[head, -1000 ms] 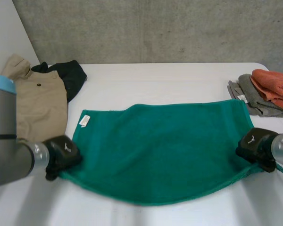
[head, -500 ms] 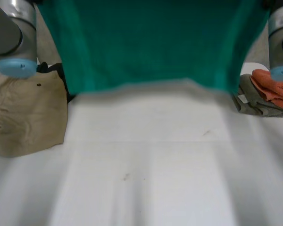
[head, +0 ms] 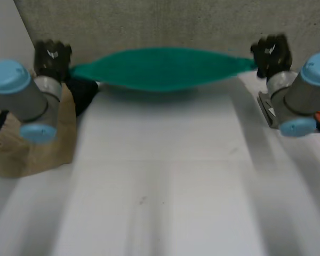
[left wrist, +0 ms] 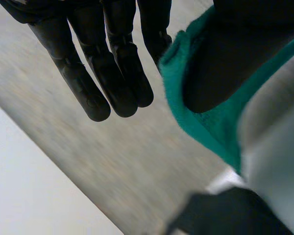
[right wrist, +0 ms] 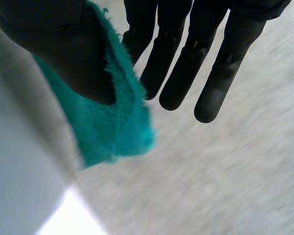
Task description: Fold the laundry.
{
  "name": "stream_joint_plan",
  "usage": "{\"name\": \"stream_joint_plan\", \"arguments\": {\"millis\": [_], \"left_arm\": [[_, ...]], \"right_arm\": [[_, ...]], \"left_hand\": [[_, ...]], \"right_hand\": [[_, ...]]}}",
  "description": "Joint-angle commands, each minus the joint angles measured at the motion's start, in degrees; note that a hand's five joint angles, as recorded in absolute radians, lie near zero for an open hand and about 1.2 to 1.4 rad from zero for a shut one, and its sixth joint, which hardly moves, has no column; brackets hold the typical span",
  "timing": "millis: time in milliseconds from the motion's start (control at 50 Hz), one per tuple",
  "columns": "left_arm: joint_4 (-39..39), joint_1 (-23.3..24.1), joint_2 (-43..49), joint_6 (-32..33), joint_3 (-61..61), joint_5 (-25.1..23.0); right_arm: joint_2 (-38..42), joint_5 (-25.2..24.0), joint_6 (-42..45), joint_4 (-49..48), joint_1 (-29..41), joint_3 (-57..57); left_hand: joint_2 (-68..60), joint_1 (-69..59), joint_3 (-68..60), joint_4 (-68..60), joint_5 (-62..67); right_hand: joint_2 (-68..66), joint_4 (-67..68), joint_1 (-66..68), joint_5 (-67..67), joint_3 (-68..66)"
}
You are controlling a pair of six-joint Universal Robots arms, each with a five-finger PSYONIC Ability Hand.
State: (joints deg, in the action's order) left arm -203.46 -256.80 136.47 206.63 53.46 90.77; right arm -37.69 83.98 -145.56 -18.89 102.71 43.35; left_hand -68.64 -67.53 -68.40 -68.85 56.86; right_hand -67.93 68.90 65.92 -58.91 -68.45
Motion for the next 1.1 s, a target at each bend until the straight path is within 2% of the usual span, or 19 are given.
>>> {"name": "stream_joint_plan", "arguments": {"millis": [20,180,280,360,420,460,560,660,800,960,1100], "left_arm": [[1.7,-1.2,-2.4,3.6,13.7,-3.2],[12.1,-4.6,-17.5,14.9,33.2,-8.2],[27.1,-8.2,-28.8,19.9,42.9,-12.8],[38.5,-9.7,-33.3,22.8,45.3,-16.8],[44.0,-9.9,-33.8,24.5,45.0,-18.1],[47.1,-9.5,-33.7,25.7,43.1,-18.2],[45.5,-8.2,-31.1,25.8,36.4,-15.8],[42.7,-4.7,-23.1,23.7,24.3,-10.7],[43.5,-0.2,-10.6,21.0,6.0,-3.1],[43.8,3.1,2.3,19.6,-11.1,1.9],[43.7,4.2,11.3,20.1,-21.5,2.9]], "right_arm": [[-1.2,1.5,4.5,11.7,-0.7,8.9],[-16.4,1.6,7.7,26.5,-4.3,25.9],[-27.8,-0.3,18.5,36.9,-9.2,36.3],[-32.3,-4.1,26.3,42.6,-11.6,41.5],[-32.9,-6.5,29.7,44.4,-12.1,42.4],[-32.2,-7.6,30.3,44.1,-12.1,41.9],[-28.2,-6.9,25.5,41.6,-10.6,37.3],[-20.3,-4.4,18.0,37.1,-8.8,27.8],[-9.8,-0.4,12.4,33.5,-6.8,13.1],[2.0,2.4,11.7,30.1,-4.1,-2.7],[10.2,5.3,12.2,25.1,-2.7,-12.2]], "left_hand": [[-11.4,-12.5,-11.6,-11.1,13.1],[-11.4,-12.5,-11.6,-11.1,13.1],[-11.4,-12.5,-11.6,-11.1,13.1],[-11.4,-12.5,-11.6,-11.1,13.1],[-11.4,-12.5,-11.6,-11.1,13.1],[-11.4,-12.5,-11.6,-11.1,13.1],[-11.4,-12.5,-11.6,-11.1,13.1],[-11.4,-12.5,-11.6,-11.1,13.1],[-11.4,-12.5,-11.6,-11.1,13.1],[-11.4,-12.5,-11.6,-11.1,13.1],[-11.4,-12.5,-11.6,-11.1,13.1]], "right_hand": [[-12.1,11.1,14.1,-11.1,-11.5],[-12.1,11.1,14.1,-11.1,-11.5],[-12.1,11.1,14.1,-11.1,-11.5],[-12.1,11.1,14.1,-11.1,-11.5],[-12.1,11.1,14.1,-11.1,-11.5],[-12.1,11.1,14.1,-11.1,-11.5],[-12.1,11.1,14.1,-11.1,-11.5],[-12.1,11.1,14.1,-11.1,-11.5],[-12.1,11.1,14.1,-11.1,-11.5],[-12.1,11.1,14.1,-11.1,-11.5],[-12.1,11.1,14.1,-11.1,-11.5]]}}
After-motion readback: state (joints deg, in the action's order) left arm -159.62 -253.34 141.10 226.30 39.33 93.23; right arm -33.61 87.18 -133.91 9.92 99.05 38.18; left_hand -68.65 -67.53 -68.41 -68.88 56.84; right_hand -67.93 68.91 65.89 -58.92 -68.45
